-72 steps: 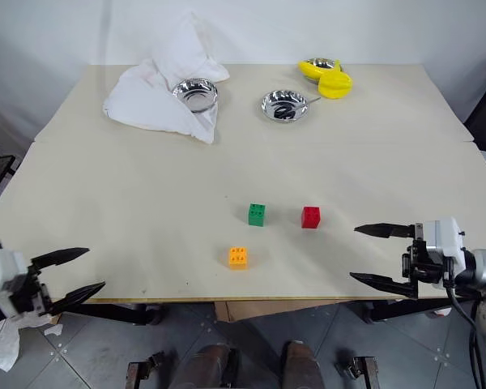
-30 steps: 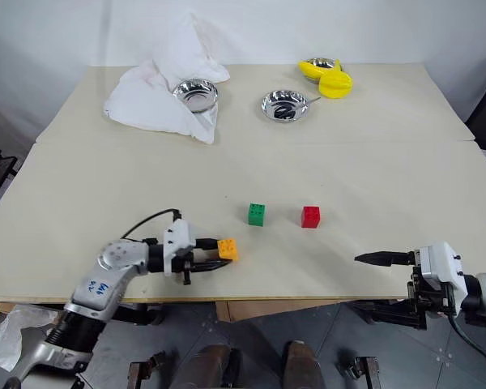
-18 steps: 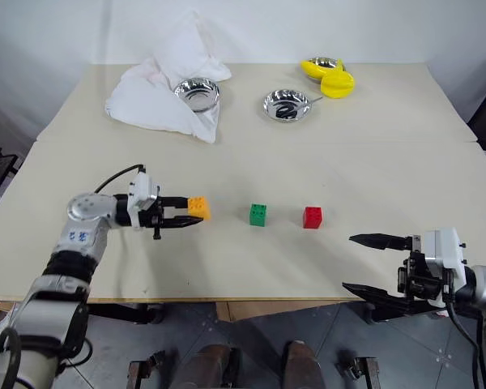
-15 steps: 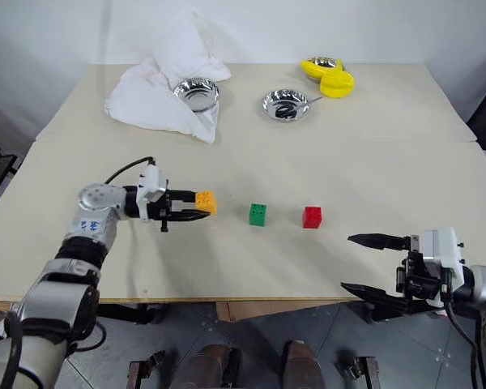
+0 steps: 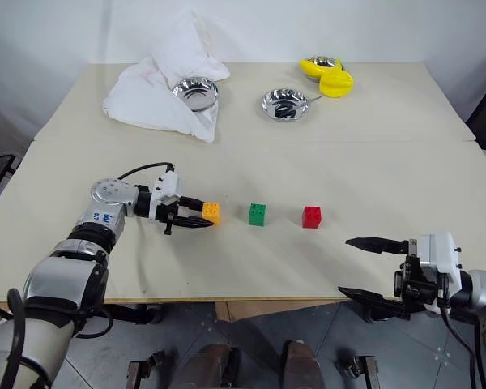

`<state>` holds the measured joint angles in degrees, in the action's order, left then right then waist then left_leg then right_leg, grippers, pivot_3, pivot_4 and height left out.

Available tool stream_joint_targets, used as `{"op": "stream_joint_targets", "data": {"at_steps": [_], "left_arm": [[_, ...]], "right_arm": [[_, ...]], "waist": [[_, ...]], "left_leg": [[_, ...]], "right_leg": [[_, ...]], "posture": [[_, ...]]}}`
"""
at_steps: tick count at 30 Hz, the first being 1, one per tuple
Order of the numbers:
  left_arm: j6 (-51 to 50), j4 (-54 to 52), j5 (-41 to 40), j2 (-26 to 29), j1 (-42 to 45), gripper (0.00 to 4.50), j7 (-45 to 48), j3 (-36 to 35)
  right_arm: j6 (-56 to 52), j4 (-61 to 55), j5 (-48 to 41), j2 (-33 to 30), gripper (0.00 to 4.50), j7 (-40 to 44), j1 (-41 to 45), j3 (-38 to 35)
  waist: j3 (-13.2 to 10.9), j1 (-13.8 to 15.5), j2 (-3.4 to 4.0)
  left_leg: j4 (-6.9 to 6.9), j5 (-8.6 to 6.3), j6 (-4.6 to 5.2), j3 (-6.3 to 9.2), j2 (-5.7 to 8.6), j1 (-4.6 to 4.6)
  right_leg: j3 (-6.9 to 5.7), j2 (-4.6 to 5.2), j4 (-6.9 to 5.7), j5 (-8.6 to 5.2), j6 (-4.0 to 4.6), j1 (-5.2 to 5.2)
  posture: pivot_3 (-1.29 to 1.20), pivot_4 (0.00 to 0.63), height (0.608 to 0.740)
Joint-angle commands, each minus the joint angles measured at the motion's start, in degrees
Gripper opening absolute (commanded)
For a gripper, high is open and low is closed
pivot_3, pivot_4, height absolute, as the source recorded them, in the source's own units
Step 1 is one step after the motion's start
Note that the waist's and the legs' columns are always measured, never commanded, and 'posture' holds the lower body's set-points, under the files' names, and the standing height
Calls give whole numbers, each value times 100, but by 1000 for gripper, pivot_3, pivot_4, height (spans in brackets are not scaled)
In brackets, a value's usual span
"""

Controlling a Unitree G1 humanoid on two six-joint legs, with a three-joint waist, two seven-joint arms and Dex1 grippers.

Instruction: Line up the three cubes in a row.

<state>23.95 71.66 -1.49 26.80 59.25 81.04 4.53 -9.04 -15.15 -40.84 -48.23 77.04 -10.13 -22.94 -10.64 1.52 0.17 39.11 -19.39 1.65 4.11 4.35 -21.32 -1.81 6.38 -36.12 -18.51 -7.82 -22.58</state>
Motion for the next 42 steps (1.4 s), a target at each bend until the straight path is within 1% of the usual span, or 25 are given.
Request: {"op": "stream_joint_targets", "data": {"at_steps": [1, 8, 12, 17, 30, 35, 42], "left_arm": [[31, 83, 96, 14, 178, 1472, -69, -81], [-10, 206, 285, -13, 221, 1472, -271, -68], [-31, 217, 269, -22, 226, 2818, -475, -159], [235, 184, 303, 28, 138, 4186, -579, -224], [320, 215, 469, 75, 147, 4186, -1027, -235], [327, 223, 512, 19, 148, 4186, -1058, -223], [346, 235, 615, 133, 152, 4186, -1075, -211]], "right_arm": [[59, -132, -59, 19, 4500, -2, -41, -219], [90, -134, -33, 19, 4500, -16, -80, -227], [103, -157, -24, 39, 4500, -44, -115, -228], [123, -146, -12, 63, 4500, -69, -110, -199], [107, -91, 50, 95, 4500, -65, 79, -76], [107, -117, 66, 112, 4500, -91, 69, -78], [106, -126, 89, 146, 4500, -93, 71, -69]], "waist": [[0, 0, 0], [0, 1, -1], [-1, -1, -2], [-1, 0, -2], [-1, 3, -2], [-1, -1, -2], [0, -3, -3]], "left_leg": [[0, 0, 0, 0, 0, 0], [2, 0, 0, 0, 0, 1], [5, 0, 0, 0, 0, 1], [5, 0, 0, 0, 0, 1], [5, 0, 0, 0, 3, 1], [5, 0, 0, 0, 3, 1], [5, 0, 0, -1, 3, 1]], "right_leg": [[0, 0, 0, 0, 0, 0], [0, 1, -26, 0, 0, -1], [2, 1, -30, 0, 0, -2], [2, 2, -31, 0, 0, -4], [1, 4, -34, 0, 0, -5], [2, 3, -34, 0, 0, -5], [2, 3, -36, 0, 0, -5]], "posture": [[0, 150, 740], [0, 150, 740], [0, 150, 740], [0, 150, 740], [0, 150, 740], [0, 150, 740], [0, 150, 740]]}}
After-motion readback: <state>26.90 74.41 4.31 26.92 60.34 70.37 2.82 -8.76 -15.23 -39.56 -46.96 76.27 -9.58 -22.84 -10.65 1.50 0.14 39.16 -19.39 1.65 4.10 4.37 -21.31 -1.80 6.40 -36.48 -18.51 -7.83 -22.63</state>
